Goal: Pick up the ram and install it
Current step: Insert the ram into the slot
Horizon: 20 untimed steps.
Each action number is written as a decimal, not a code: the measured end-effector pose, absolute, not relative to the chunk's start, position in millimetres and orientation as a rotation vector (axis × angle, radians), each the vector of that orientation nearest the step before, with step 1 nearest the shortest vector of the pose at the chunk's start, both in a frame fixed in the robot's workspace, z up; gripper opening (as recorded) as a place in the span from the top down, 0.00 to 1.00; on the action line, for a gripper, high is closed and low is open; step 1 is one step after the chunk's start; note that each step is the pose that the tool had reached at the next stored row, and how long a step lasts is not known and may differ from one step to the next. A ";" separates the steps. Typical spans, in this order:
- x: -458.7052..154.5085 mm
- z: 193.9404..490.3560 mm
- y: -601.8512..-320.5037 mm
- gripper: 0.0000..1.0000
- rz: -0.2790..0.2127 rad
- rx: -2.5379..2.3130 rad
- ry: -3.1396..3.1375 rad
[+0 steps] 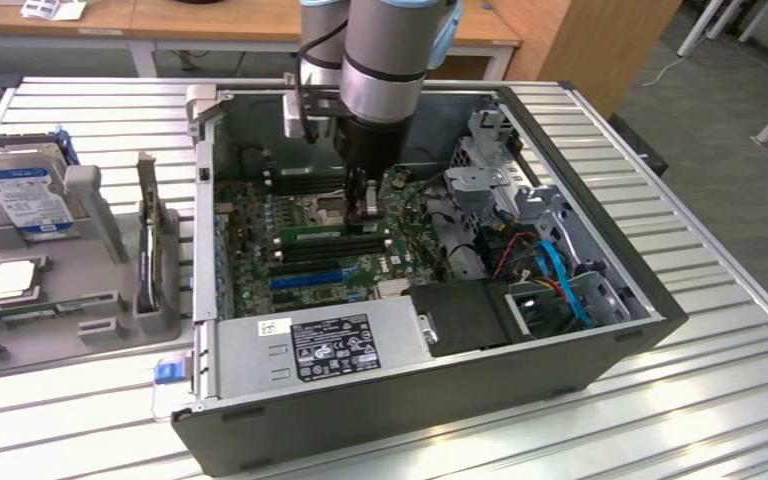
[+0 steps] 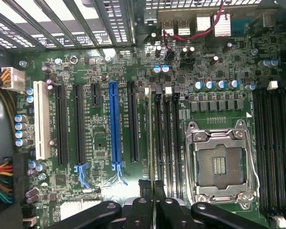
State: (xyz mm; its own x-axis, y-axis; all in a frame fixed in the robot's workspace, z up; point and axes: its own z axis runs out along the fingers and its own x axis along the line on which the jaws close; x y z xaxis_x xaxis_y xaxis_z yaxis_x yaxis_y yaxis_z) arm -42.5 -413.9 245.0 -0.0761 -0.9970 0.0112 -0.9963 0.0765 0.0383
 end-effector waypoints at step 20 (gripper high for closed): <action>-37.8 234.0 -413.9 0.87 -0.031 2.112 -2.279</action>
